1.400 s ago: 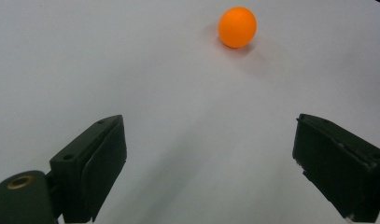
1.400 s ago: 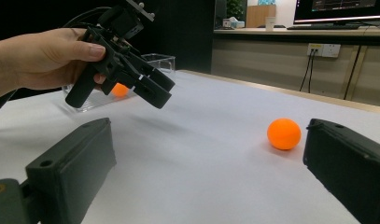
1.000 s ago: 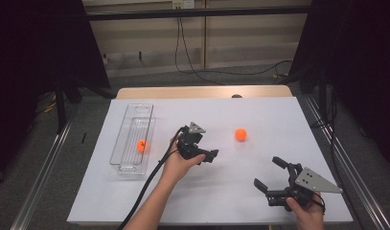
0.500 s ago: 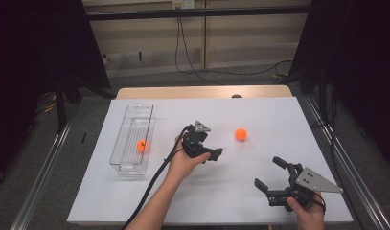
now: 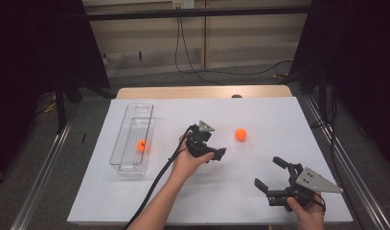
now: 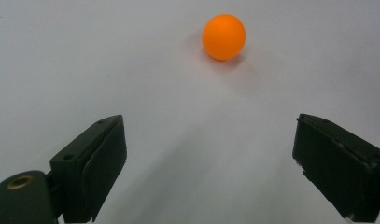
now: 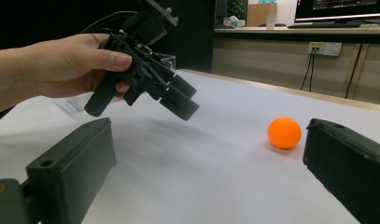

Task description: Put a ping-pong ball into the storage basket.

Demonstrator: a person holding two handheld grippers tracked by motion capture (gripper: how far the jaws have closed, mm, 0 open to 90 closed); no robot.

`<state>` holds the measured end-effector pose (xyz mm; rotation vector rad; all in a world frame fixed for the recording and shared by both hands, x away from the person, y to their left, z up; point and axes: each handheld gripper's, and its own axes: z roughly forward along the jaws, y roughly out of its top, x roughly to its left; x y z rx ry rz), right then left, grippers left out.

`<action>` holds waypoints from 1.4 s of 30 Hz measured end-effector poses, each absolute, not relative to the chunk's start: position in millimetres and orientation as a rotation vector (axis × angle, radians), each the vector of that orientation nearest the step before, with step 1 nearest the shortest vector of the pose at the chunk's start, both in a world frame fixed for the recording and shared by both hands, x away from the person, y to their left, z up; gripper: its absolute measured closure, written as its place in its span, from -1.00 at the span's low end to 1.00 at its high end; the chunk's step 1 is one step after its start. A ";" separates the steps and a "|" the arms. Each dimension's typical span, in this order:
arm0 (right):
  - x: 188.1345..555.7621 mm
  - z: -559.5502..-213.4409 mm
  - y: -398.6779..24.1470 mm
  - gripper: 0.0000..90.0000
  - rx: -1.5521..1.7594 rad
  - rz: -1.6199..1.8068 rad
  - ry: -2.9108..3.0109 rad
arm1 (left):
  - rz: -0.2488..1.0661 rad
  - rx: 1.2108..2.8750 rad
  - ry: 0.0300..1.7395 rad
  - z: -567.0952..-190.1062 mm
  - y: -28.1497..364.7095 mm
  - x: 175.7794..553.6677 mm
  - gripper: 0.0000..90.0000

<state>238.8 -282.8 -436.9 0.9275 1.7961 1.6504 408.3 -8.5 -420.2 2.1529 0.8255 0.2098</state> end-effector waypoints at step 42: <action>238.7 -436.7 -283.3 -0.97 0.926 1.647 1.796 | 0.178 2.144 0.816 -429.3 -40.2 417.6 -0.79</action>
